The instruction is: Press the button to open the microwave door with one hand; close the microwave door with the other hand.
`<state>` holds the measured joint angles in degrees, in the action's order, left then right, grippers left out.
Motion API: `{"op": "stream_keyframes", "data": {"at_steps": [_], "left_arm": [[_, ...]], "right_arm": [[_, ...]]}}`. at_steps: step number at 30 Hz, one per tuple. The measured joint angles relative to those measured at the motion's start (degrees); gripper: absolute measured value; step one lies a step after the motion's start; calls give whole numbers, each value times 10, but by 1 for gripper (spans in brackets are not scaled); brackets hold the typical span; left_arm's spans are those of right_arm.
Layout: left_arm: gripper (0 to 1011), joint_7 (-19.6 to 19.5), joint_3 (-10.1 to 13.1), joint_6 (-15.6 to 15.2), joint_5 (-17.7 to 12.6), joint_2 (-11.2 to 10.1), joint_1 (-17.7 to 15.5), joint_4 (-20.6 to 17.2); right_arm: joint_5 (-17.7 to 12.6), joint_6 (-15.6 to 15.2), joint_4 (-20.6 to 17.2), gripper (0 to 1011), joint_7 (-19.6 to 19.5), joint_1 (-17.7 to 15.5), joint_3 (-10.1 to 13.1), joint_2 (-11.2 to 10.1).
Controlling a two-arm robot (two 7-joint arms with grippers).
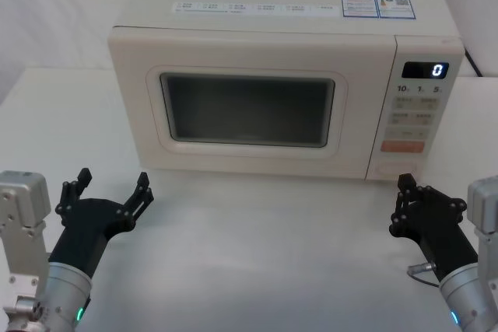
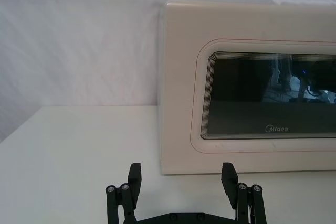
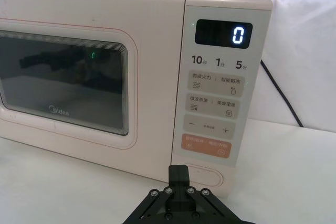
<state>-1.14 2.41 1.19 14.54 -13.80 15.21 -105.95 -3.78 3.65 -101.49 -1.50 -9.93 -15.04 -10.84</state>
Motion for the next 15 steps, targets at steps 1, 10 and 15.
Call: {"op": "stream_keyframes", "data": {"at_steps": [1, 10, 15], "left_arm": [[1001, 0, 0, 0, 0, 0, 0, 0], [1001, 0, 0, 0, 0, 0, 0, 0], [1001, 0, 0, 0, 0, 0, 0, 0]], "right_arm": [[0, 0, 0, 0, 0, 0, 0, 0], [0, 0, 0, 0, 0, 0, 0, 0], [0, 0, 0, 0, 0, 0, 0, 0]]}}
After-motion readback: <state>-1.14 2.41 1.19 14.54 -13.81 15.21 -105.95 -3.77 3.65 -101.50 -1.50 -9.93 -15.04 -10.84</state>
